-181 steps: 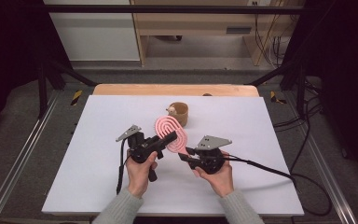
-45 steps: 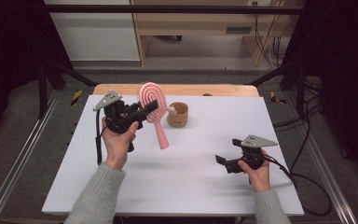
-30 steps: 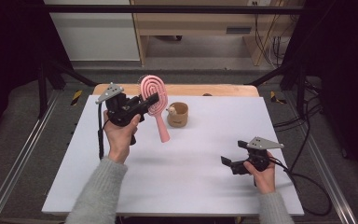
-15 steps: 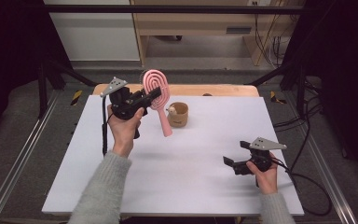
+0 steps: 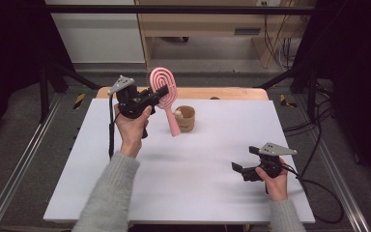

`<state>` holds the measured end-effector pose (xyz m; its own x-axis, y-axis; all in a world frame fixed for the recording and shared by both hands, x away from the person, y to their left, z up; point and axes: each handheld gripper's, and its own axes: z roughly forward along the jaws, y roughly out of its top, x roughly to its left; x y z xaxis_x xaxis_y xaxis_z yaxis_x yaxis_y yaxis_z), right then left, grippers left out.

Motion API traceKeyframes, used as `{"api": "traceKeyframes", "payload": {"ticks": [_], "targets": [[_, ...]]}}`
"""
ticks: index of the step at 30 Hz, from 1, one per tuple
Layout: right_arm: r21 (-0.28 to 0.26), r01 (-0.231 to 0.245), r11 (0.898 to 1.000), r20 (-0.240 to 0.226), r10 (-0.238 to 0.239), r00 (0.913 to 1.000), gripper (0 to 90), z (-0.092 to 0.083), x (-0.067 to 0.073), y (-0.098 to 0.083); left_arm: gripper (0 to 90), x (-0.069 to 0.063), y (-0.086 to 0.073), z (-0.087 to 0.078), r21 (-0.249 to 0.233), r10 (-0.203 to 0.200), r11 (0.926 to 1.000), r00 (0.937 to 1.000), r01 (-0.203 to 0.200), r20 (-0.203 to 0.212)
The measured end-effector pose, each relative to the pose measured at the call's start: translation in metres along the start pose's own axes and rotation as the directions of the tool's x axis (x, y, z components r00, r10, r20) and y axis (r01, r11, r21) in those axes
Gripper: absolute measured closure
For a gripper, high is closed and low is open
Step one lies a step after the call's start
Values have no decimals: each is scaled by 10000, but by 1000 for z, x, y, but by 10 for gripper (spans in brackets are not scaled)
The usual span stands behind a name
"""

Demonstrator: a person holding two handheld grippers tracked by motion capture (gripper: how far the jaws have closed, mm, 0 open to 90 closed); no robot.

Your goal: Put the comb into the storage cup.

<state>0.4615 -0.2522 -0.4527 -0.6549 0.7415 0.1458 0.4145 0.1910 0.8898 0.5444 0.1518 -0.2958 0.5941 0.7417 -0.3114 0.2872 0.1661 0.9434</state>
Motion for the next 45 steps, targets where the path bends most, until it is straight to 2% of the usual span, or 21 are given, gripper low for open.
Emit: {"api": "traceKeyframes", "payload": {"ticks": [21,26,45], "targets": [[38,-19,10000,-15,19,10000,4,0,-1,-1,633,2,2,26,-73,47,10000,9994,-50,-335],[17,11,10000,-37,-10,10000,4,0,-1,-1,633,3,4,31,-177,-55,9998,9995,49,-307],[40,-8,10000,-49,8,10000,4,1,-1,-1,633,3,5,53,-259,93,9996,9985,-107,-535]]}}
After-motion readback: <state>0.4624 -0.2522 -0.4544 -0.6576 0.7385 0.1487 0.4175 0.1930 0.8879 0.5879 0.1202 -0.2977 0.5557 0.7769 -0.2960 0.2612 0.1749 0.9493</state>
